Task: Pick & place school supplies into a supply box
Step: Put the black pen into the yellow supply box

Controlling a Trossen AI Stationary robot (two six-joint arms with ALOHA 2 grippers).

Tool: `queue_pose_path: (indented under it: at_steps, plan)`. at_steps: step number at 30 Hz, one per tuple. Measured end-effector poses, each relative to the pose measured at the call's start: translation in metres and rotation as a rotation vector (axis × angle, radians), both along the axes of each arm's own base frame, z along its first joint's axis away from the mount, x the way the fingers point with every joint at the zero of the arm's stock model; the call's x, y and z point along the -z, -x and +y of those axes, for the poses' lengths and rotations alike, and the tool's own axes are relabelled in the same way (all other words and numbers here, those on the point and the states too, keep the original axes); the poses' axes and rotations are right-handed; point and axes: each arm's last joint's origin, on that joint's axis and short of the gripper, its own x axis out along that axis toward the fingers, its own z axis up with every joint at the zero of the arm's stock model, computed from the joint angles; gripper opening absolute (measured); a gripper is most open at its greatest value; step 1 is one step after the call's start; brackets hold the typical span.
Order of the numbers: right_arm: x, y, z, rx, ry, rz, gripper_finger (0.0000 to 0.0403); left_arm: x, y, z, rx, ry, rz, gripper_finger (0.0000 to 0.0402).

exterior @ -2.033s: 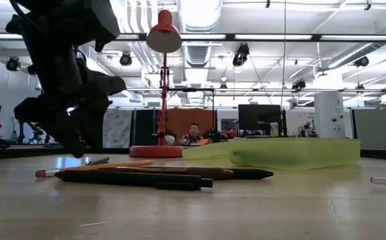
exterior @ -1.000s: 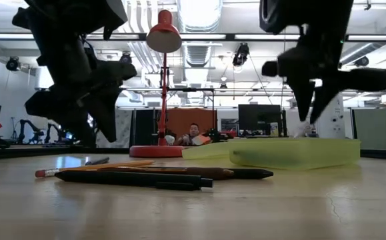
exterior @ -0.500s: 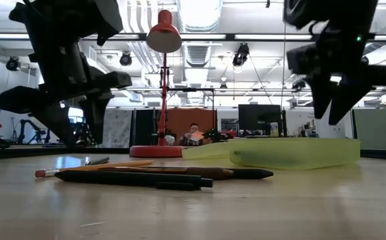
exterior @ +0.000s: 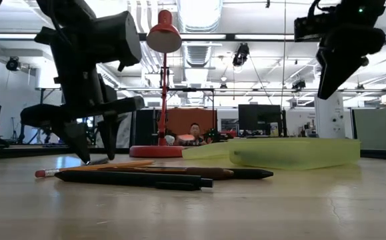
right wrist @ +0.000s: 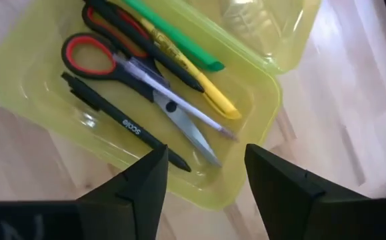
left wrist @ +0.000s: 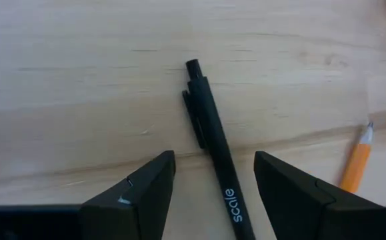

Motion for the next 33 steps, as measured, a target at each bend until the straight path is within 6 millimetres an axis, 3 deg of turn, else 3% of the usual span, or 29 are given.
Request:
queue_pose_path:
  at_steps: [4, 12, 18, 24, 27, 33]
  plan:
    - [-0.003, 0.003, 0.001, 0.044, -0.021, -0.029, 0.0191, 0.008, 0.000, 0.001, 0.050, -0.011, 0.056, 0.0159]
    - [-0.003, 0.004, 0.007, 0.054, -0.033, -0.045, 0.0191, 0.019, 0.005, 0.004, 0.167, -0.061, 0.137, 0.0027]
    - [-0.007, 0.004, 0.009, 0.113, -0.057, -0.081, 0.0189, 0.013, 0.008, 0.006, 0.278, -0.050, 0.159, 0.0017]
    - [-0.034, 0.003, 0.012, 0.203, 0.023, -0.177, 0.0167, -0.037, -0.005, 0.007, 0.357, -0.164, 0.003, 0.0011]
    - [-0.056, 0.009, 0.011, 0.268, 0.098, -0.206, 0.0155, -0.078, -0.021, 0.008, 0.411, -0.257, -0.142, 0.0008]
    - [-0.091, 0.022, 0.008, 0.332, 0.129, -0.240, 0.0140, -0.132, -0.071, 0.008, 0.609, -0.392, -0.314, 0.0008]
